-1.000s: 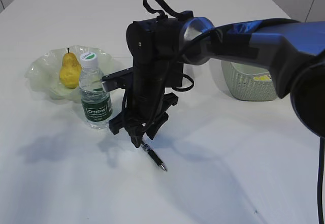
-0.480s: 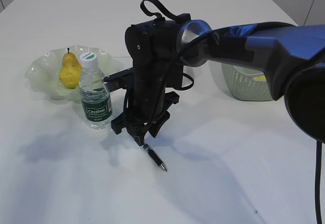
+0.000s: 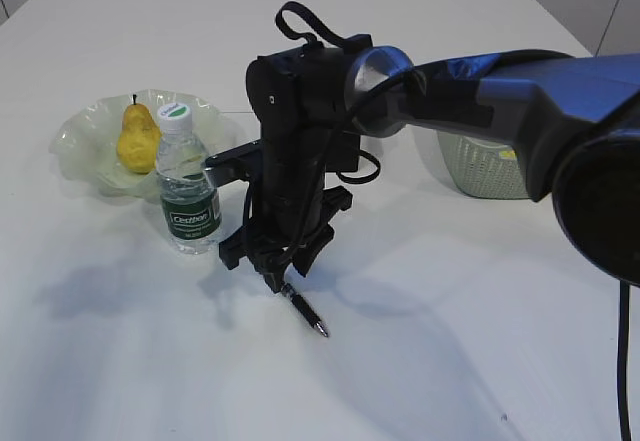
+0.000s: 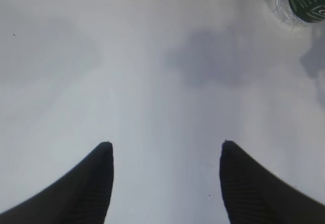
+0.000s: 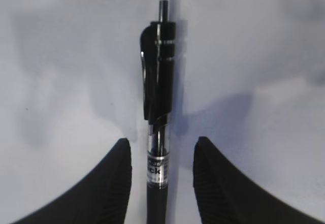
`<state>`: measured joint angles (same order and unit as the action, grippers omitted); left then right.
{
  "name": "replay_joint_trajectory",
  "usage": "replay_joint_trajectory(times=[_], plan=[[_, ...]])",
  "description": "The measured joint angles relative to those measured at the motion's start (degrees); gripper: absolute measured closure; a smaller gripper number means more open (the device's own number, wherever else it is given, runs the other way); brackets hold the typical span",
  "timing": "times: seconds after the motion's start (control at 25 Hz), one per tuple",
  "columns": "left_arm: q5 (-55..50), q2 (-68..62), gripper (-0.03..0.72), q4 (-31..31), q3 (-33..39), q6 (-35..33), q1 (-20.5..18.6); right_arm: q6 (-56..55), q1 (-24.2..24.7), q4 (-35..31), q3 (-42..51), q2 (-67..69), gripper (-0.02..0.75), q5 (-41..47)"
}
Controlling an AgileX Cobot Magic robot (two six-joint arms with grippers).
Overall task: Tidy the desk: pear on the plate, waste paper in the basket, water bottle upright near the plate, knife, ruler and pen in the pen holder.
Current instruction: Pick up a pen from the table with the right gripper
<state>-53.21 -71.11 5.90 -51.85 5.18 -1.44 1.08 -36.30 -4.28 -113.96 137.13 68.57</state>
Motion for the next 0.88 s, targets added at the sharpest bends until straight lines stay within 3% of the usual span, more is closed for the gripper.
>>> replay_joint_trajectory(times=[0.88], plan=[[0.0, 0.0, 0.223, 0.0, 0.0, 0.0, 0.0, -0.2, 0.0, -1.6, -0.1, 1.8, 0.435, -0.6]])
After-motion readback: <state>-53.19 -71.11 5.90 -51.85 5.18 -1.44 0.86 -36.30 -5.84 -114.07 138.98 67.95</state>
